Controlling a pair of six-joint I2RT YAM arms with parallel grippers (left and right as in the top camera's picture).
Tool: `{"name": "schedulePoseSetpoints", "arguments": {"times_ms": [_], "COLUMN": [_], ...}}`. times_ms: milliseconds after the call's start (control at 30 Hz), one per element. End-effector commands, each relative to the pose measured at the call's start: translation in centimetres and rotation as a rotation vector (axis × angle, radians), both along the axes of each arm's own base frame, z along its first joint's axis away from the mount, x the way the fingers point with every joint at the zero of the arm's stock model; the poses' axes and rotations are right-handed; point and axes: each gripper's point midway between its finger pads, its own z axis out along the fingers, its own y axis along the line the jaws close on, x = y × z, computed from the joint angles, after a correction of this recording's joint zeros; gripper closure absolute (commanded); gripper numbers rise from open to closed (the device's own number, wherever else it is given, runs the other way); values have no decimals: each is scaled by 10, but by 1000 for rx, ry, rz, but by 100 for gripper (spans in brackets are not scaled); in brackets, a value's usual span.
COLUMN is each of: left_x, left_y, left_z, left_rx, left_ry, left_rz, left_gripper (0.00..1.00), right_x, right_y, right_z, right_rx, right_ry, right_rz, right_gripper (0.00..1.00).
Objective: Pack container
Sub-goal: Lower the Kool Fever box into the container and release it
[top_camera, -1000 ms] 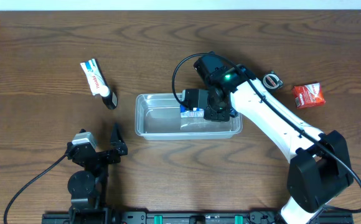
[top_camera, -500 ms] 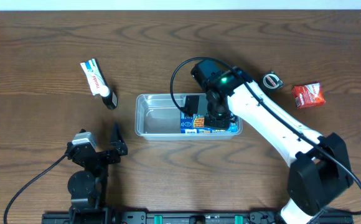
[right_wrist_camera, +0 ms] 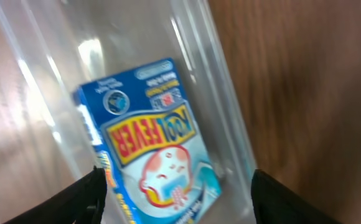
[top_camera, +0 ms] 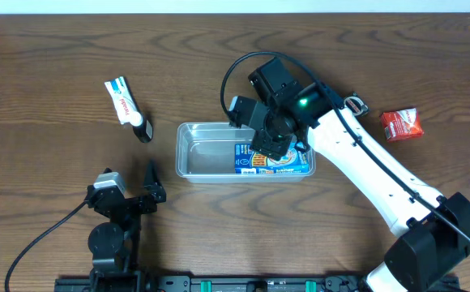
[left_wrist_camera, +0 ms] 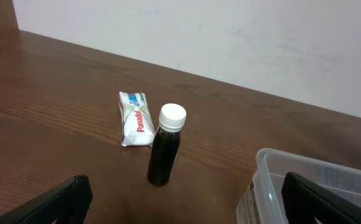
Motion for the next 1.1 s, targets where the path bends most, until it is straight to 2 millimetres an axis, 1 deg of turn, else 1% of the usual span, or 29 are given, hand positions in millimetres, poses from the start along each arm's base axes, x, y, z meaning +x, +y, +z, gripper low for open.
{"name": "schedulePoseSetpoints", "arguments": {"times_ms": [0,67,100,200,267,400,467,567,733,933,1067], "left_x": [0,0,0,0,0,0,0,0,0,0,0], "left_y": [3,3,3,3,3,3,3,3,3,3,3], "left_z": [-20,-20,-20,-20,-20,-20,-20,-20,-20,-20,-20], "left_rx": [10,10,10,10,10,10,10,10,10,10,10], "left_ry": [51,51,51,51,51,51,51,51,51,51,51], "left_rz": [11,11,11,11,11,11,11,11,11,11,11], "left_gripper": [2,2,2,2,2,2,2,2,2,2,2], "right_x": [-13,-14,-13,-8,-2,6,4,-6,-24,-40,-47], "right_y": [13,11,9,0,-5,-17,-15,-9,-4,-14,-19], "right_z": [5,2,1,0,1,1,1,-2,-16,-40,-50], "right_rx": [91,90,88,102,123,163,186,200,161,103,80], "right_ry": [73,90,94,117,134,184,222,272,309,361,380], "right_rz": [-52,-87,-115,-220,-299,-506,-549,-553,-534,-545,-549], "right_gripper": [41,66,76,83,83,99,99,99,99,99,99]}}
